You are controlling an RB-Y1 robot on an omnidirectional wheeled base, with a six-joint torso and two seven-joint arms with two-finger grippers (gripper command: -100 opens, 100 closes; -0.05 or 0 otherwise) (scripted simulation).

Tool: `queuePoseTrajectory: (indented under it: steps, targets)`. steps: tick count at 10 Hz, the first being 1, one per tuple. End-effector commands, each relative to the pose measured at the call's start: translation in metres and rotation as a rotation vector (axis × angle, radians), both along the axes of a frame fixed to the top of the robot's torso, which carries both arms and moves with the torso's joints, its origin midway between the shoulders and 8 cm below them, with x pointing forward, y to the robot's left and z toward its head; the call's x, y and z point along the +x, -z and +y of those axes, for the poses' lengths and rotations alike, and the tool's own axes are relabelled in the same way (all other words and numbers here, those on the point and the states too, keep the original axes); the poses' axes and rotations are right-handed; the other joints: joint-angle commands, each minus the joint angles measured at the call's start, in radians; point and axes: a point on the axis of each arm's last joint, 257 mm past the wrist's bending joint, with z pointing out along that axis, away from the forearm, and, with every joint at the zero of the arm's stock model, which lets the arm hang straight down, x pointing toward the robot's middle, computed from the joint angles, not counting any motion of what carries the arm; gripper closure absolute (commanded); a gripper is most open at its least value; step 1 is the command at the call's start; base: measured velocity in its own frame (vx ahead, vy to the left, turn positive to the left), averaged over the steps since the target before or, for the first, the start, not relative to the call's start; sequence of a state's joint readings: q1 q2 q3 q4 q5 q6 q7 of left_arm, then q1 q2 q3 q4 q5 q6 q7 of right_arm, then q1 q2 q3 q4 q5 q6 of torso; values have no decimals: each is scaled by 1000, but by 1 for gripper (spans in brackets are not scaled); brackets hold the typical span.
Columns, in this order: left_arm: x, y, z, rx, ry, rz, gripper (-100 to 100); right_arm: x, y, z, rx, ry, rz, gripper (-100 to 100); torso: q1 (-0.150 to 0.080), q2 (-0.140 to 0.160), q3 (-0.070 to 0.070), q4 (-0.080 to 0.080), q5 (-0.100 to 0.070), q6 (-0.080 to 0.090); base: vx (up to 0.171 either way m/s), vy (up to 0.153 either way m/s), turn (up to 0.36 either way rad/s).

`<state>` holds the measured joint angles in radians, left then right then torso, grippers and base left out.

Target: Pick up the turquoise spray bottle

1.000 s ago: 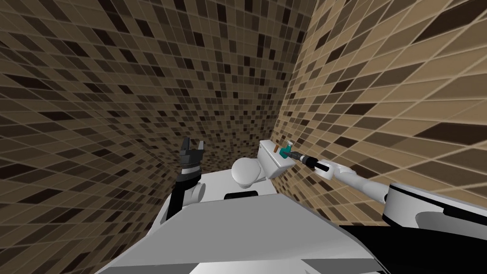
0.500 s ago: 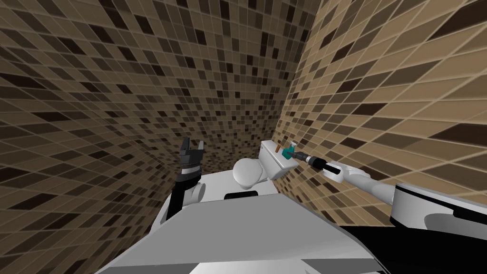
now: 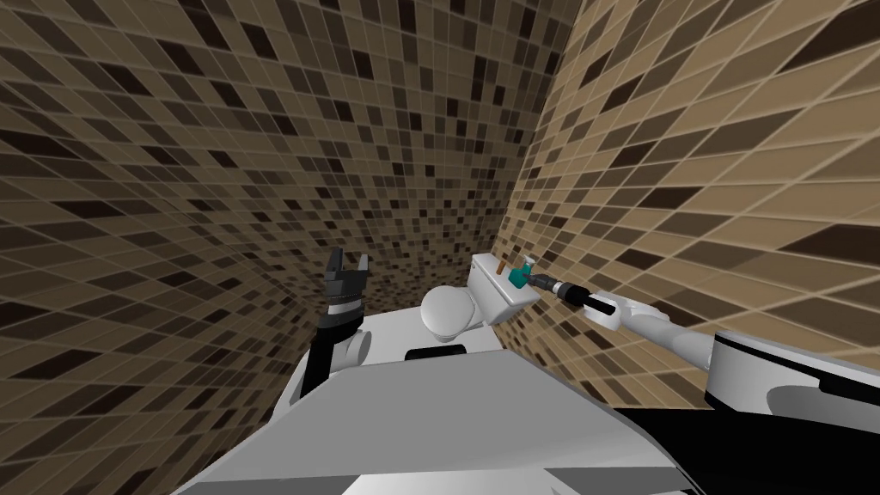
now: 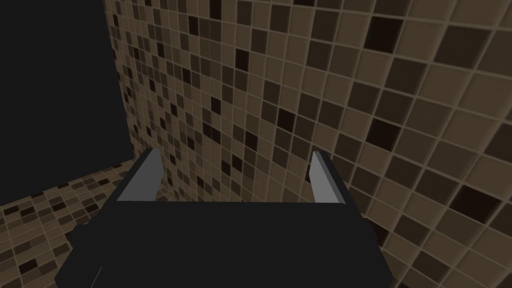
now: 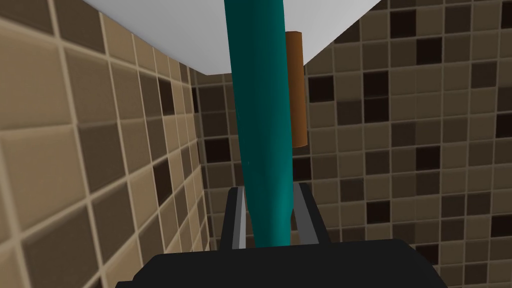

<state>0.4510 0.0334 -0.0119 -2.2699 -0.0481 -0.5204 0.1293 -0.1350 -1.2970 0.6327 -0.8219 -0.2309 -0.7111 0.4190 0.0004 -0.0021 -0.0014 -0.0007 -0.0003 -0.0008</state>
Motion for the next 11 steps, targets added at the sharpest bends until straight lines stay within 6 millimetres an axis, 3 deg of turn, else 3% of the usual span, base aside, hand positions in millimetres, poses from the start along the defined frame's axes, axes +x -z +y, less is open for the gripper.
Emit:
queuePoseTrajectory:
  steps: [1, 2, 3, 4, 7, 8, 9, 11]
  targets:
    - [0, 0, 0, 0, 0, 0, 0, 0, 0, 0, 0, 0, 0, 100, 0, 0, 0, 0, 0, 0, 0, 0, 0]
    - [0, 0, 0, 0, 0, 0, 0, 0, 0, 0, 0, 0, 0, 0, 0, 0, 0, 0, 0, 0, 0, 0, 0]
    - [0, 0, 0, 0, 0, 0, 0, 15, 11, 28, 21, -26, 5, 100, 0, 0, 0, 0, 0, 0, -58, -109, -7]
    - [0, 0, 0, 0, 0, 0, 0, 12, 12, 16, 9, -4, 10, 100, -6, 1, -1, -2, -5, -3, -111, -152, 61]
    - [0, 0, 0, 0, 0, 0, 0, 19, 15, 28, 16, -6, 19, 100, -6, -3, -3, -4, -7, -2, -14, -39, 0]
    - [0, 0, 0, 0, 0, 0, 0, 31, 24, 54, 32, -30, 20, 100, -4, -5, -5, -5, -7, -2, -51, -96, -16]
    - [0, 0, 0, 0, 0, 0, 0, 30, 26, 46, 22, -9, 27, 100, -9, -5, -5, -6, -9, -5, -64, -136, 67]
    - [0, 0, 0, 0, 0, 0, 0, 36, 28, 57, 25, -8, 36, 100, -11, -6, -7, -8, -12, -3, -21, -44, 7]
